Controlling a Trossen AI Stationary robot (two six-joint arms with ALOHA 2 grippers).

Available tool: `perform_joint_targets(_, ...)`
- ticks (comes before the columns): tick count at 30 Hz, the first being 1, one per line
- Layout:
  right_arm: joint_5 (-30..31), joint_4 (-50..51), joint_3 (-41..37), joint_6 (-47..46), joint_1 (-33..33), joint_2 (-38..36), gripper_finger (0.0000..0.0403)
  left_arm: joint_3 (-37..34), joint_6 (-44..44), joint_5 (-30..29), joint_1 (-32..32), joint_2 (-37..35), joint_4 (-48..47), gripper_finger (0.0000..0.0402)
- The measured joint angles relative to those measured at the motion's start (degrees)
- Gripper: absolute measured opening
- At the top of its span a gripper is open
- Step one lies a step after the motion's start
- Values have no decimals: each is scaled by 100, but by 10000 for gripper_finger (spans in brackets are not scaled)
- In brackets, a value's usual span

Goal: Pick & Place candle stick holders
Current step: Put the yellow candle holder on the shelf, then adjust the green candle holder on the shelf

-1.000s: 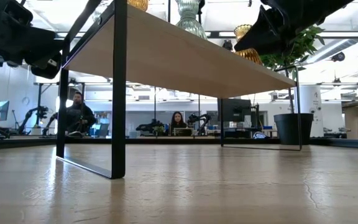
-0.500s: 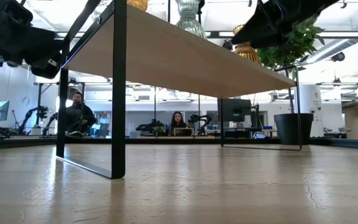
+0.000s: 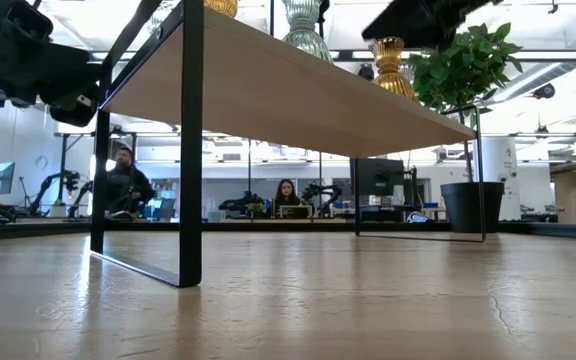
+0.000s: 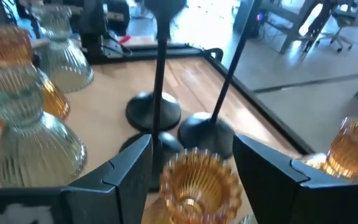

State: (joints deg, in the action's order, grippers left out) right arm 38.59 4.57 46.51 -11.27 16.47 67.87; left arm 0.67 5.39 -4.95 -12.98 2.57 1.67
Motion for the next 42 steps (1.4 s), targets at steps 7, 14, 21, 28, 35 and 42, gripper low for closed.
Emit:
perform_joint_targets(7,68,464,593,501,-4,-292,215,0,0,-1,-1,0,0,120)
perform_joint_targets(14,243,3198,1858,-179,-2,-834,184,0,0,0,0,-2,0,120)
perform_joint_targets(21,67,5576,2136,-1603,157,-1465,46,0,0,0,-1,0,0,120)
perform_joint_targets(28,-464,4484,464,-1738,203,-2110,8,0,0,0,1,0,0,120)
perform_joint_targets(35,-599,3204,-652,-1402,79,-2138,8,0,0,0,-1,0,0,120)
perform_joint_targets(42,-792,2640,-843,-753,-381,-2000,8,0,0,-1,-1,0,0,120)
